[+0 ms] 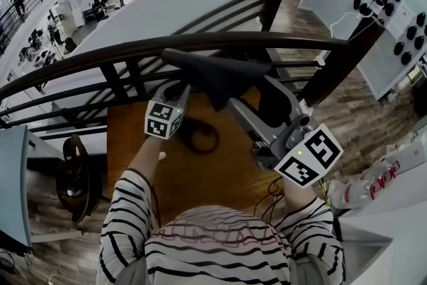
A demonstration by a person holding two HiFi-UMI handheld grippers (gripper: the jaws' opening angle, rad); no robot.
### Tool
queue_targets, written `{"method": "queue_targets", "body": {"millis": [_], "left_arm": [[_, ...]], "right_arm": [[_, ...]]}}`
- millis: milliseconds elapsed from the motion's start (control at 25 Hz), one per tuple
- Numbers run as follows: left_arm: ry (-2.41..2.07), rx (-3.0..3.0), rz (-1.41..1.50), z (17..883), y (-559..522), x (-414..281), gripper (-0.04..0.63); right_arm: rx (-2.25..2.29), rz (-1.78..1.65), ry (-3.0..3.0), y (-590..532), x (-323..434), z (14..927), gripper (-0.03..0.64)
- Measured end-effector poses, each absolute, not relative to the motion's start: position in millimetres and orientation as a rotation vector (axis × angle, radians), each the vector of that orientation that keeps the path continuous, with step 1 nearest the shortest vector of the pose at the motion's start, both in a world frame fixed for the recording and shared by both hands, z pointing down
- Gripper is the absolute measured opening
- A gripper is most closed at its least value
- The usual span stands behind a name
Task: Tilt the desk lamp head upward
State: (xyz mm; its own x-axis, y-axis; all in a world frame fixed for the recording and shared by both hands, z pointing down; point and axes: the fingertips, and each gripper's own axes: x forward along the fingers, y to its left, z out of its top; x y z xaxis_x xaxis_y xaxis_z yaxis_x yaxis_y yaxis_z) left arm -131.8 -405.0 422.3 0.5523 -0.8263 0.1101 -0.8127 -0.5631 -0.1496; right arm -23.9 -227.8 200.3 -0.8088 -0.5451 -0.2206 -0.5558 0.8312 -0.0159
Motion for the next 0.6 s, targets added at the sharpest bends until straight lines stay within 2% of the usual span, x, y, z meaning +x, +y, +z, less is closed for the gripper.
{"method": "queue_targets", "body": {"millis": [320, 440, 600], "left_arm": [[1.401, -2.715, -0.304, 427, -403, -132, 0.058], [1.398, -2.715, -0.325, 433, -391, -126, 0.119], [1.437, -2.693, -0.269, 428, -375, -125, 0.148]], "right_arm": [[-0.877, 0.007, 2.799, -225, -15, 230, 0.265], [-0.896, -0.022, 2.811, -216, -8, 253, 0.264], [-0.917, -0.103, 2.829, -209, -2, 283, 0.264]]}}
